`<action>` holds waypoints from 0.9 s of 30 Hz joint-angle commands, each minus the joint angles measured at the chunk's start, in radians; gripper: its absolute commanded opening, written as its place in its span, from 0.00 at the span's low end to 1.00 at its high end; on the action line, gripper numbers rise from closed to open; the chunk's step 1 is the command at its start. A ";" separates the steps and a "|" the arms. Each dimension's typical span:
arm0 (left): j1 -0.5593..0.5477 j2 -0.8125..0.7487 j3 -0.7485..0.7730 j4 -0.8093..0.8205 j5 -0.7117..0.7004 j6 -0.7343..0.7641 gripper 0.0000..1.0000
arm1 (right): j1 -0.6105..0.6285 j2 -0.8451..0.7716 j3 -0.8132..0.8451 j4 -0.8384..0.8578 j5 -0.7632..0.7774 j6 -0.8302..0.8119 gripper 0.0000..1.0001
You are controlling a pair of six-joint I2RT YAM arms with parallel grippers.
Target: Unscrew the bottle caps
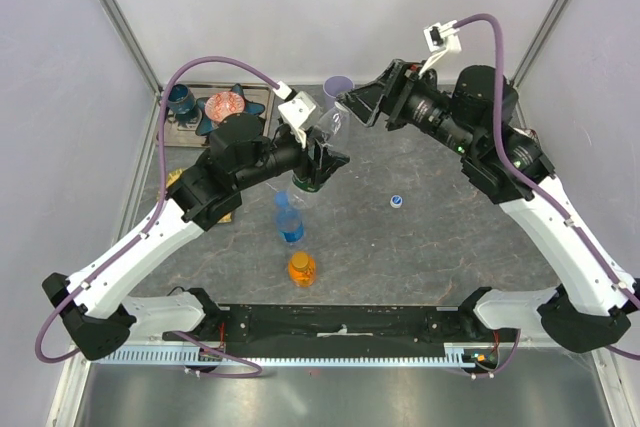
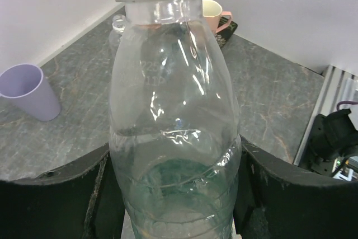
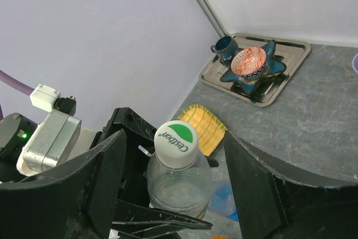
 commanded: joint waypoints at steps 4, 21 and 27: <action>-0.019 -0.004 -0.002 0.061 -0.072 0.064 0.37 | 0.041 0.039 0.051 0.004 0.049 0.004 0.74; -0.027 -0.012 -0.019 0.067 -0.072 0.073 0.36 | 0.047 0.042 0.000 0.045 0.052 0.002 0.46; -0.027 -0.024 -0.019 0.080 -0.071 0.075 0.36 | 0.052 0.042 -0.033 0.051 -0.008 -0.004 0.15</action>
